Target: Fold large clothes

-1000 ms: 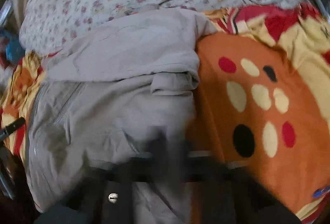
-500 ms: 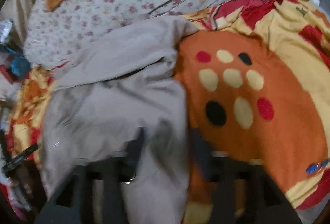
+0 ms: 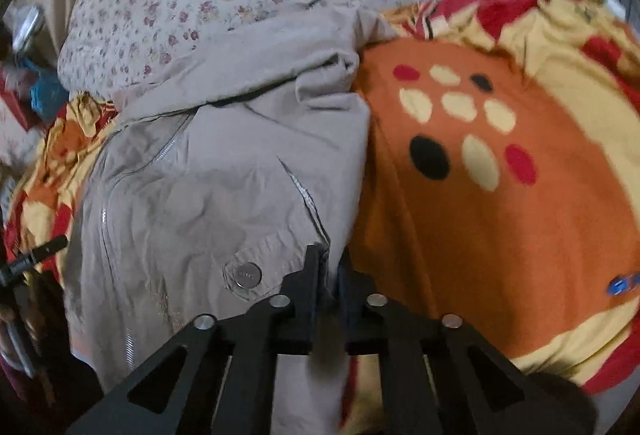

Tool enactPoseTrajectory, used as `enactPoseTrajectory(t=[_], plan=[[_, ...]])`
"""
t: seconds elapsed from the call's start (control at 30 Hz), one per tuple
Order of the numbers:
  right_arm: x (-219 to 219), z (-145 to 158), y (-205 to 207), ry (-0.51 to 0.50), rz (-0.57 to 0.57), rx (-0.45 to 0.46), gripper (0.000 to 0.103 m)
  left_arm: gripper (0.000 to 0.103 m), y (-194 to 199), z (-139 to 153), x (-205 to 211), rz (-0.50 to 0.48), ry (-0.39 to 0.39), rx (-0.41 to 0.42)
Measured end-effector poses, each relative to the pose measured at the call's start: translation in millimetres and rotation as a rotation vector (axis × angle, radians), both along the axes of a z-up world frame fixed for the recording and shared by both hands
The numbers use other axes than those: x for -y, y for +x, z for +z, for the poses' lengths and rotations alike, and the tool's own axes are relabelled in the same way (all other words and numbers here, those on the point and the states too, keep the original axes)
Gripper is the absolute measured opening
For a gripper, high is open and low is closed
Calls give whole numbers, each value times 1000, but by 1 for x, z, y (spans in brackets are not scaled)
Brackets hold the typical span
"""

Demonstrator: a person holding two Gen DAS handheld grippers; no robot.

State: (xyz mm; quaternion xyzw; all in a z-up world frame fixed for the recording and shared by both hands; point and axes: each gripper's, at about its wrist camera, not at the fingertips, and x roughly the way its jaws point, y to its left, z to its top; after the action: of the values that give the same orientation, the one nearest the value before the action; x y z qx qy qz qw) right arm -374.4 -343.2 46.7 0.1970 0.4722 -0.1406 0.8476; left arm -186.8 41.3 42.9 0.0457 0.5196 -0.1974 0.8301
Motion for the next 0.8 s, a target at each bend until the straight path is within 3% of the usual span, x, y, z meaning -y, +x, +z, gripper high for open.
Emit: enactPoseTrajectory(t=[0.07, 0.17, 0.23, 0.3, 0.37, 0.4, 0.63, 0.8], plan=[[6, 6, -7, -46, -6, -1, 3, 84, -2, -2, -1, -1, 4, -7], [16, 4, -9, -44, -46, -21, 0, 84, -8, -7, -2, -19, 6, -35], [12, 3, -9, -22, -14, -36, 3, 84, -13, -8, -4, -34, -8, -53], [10, 10, -16, 24, -13, -3, 14, 84, -19, -10, -7, -44, -8, -65], [12, 11, -23, 102, -22, 9, 56, 84, -24, -14, -10, -56, -7, -88], [13, 10, -28, 158, -18, 9, 60, 84, -25, -15, -11, -60, -6, -99], [-6, -7, -44, 207, 57, -74, 61, 84, -39, -27, -18, -60, -31, -183], [-18, -15, -55, 255, 114, -108, 70, 84, -49, -32, -13, -98, -26, -195]])
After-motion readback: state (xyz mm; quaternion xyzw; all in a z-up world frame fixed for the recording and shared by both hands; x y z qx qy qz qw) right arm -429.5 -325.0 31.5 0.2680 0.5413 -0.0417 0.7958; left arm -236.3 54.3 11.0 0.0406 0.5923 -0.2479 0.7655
